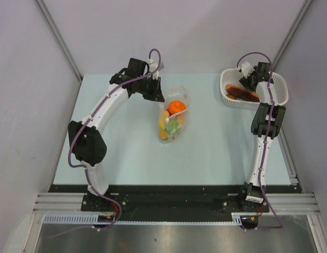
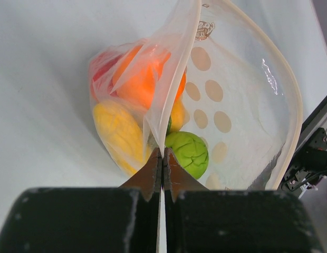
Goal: Place the food in the zip-top bag and seal the zipper
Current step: Pick up the fake vegetable from the bin.
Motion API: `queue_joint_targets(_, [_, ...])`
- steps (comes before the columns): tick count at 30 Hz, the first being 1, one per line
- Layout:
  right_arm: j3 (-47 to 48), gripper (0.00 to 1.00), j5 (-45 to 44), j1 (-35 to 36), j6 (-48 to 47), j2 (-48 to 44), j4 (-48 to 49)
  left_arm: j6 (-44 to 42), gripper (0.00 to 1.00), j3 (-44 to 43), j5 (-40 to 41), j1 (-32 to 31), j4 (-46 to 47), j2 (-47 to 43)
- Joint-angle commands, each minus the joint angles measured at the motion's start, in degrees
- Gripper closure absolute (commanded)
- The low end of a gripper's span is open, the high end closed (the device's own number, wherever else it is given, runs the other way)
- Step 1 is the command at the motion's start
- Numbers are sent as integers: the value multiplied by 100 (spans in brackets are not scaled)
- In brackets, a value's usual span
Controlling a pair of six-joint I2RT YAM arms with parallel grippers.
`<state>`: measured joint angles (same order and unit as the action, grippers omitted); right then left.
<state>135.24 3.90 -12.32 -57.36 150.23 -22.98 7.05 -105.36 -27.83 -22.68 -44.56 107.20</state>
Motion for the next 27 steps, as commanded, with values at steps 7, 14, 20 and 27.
queue_joint_targets(7, [152,41,-381,-87,-222,226,162,33,100,-433,-134,35,-80,135])
queue_joint_targets(14, [-32,55,-628,-78,-258,112,329,33,100,-450,-143,35,-88,143])
queue_joint_targets(20, [-830,82,-443,-25,41,-625,917,25,100,-398,-152,35,-27,38])
queue_joint_targets(27, [-1228,100,-127,-16,603,-1337,1261,16,100,-248,-170,26,35,-85])
